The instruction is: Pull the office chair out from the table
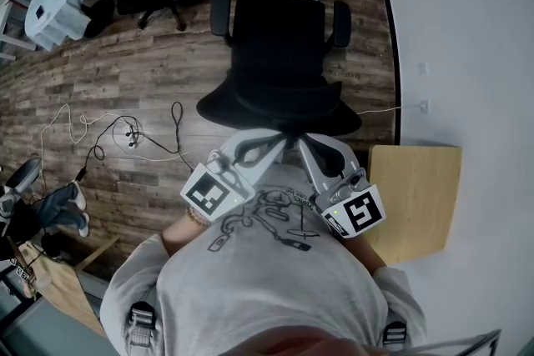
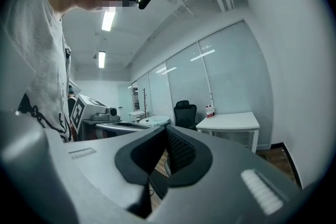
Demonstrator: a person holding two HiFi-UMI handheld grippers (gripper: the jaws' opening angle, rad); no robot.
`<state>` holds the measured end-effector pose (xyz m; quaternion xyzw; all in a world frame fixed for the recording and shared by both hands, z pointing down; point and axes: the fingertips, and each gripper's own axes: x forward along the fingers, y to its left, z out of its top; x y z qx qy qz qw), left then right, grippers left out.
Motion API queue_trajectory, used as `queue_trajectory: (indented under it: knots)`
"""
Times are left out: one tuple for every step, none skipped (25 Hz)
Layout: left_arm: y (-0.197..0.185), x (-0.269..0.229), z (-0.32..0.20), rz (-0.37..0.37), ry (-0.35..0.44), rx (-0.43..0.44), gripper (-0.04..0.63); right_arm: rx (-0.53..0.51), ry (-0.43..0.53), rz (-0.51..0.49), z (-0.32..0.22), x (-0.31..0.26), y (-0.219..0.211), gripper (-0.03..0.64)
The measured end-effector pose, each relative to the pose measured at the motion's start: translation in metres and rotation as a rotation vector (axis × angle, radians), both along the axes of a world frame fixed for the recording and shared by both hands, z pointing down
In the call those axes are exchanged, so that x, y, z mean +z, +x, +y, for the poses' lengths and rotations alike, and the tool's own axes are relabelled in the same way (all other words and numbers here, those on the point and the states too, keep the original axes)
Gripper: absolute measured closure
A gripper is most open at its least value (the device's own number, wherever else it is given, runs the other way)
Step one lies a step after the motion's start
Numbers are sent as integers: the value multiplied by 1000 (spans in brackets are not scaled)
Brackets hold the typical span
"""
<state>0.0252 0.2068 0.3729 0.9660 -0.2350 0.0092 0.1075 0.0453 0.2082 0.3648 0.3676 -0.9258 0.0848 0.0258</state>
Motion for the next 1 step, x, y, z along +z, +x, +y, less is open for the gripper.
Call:
queue_trajectory:
  knots:
    - [0, 1, 0, -2, 1, 0, 594, 0, 0, -1, 0, 0, 0, 609]
